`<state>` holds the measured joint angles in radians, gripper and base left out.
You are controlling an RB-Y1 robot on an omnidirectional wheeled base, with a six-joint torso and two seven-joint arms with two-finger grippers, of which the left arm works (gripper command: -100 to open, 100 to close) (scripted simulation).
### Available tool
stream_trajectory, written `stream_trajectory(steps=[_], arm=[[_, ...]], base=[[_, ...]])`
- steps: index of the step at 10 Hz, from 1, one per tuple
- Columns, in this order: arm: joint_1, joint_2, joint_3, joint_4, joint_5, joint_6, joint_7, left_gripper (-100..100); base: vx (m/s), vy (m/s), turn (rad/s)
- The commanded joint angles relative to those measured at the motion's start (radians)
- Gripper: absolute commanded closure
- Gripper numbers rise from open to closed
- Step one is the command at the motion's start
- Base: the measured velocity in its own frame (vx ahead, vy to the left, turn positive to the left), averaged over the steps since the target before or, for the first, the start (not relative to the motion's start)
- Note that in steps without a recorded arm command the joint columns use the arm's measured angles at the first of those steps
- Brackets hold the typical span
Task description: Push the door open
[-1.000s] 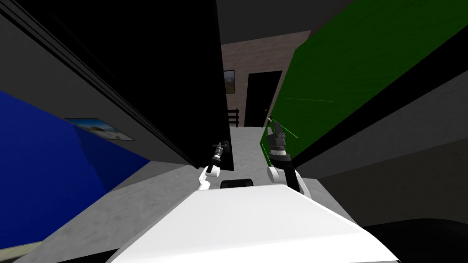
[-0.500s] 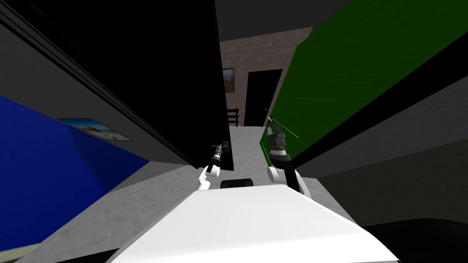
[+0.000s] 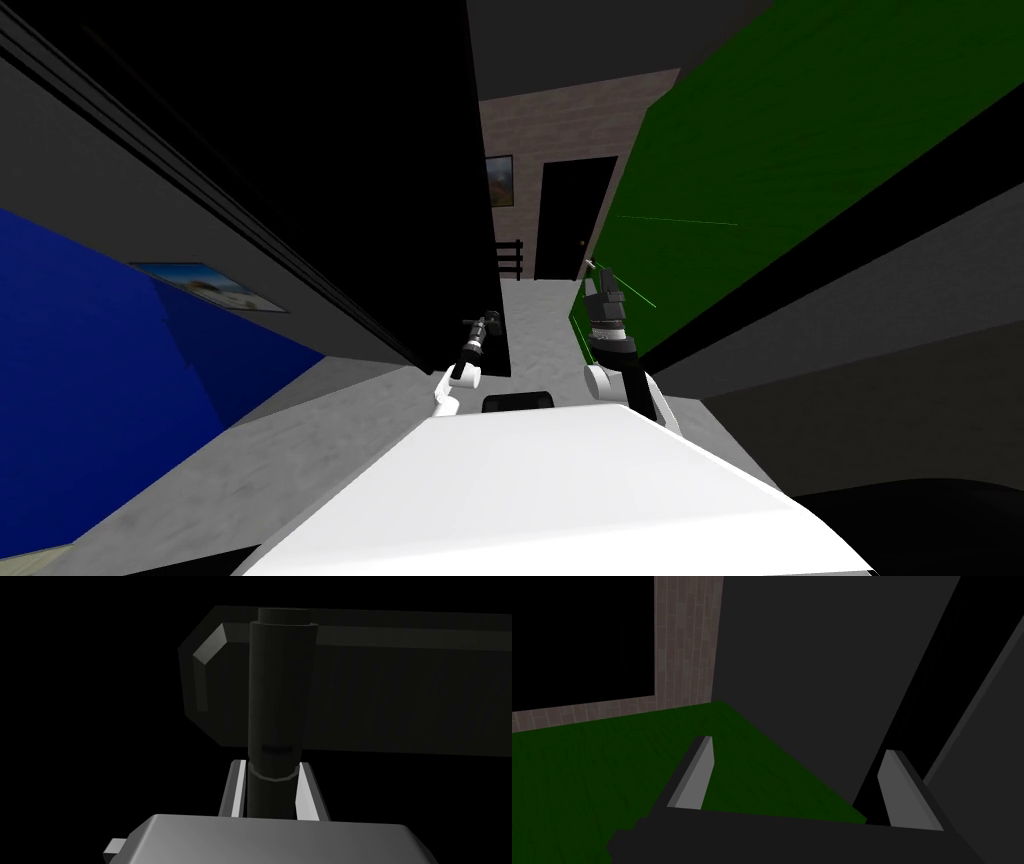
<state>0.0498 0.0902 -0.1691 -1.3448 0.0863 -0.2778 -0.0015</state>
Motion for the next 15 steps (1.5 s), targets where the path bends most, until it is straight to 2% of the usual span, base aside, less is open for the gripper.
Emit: stream_trajectory(steps=[1, 5, 6, 7, 10, 15], arm=[[-0.015, 0.001, 0.025, -0.003, 0.001, -0.005, -0.005, 100], [-0.030, -0.001, 0.083, 0.015, 0.005, -0.003, -0.016, 100], [-0.030, -0.001, 0.083, 0.015, 0.005, -0.003, -0.016, 100], [-0.036, -0.003, 0.109, 0.023, 0.007, -0.002, -0.021, 100], [-0.045, -0.006, 0.145, 0.034, 0.009, -0.001, -0.028, 100], [-0.057, -0.012, 0.191, 0.049, 0.012, 0.001, -0.037, 100]], base=[[0.181, -0.077, 0.079], [0.197, -0.103, 0.064], [0.141, -0.093, 0.061], [0.149, -0.089, 0.069], [0.127, -0.087, 0.076], [0.113, -0.086, 0.061]])
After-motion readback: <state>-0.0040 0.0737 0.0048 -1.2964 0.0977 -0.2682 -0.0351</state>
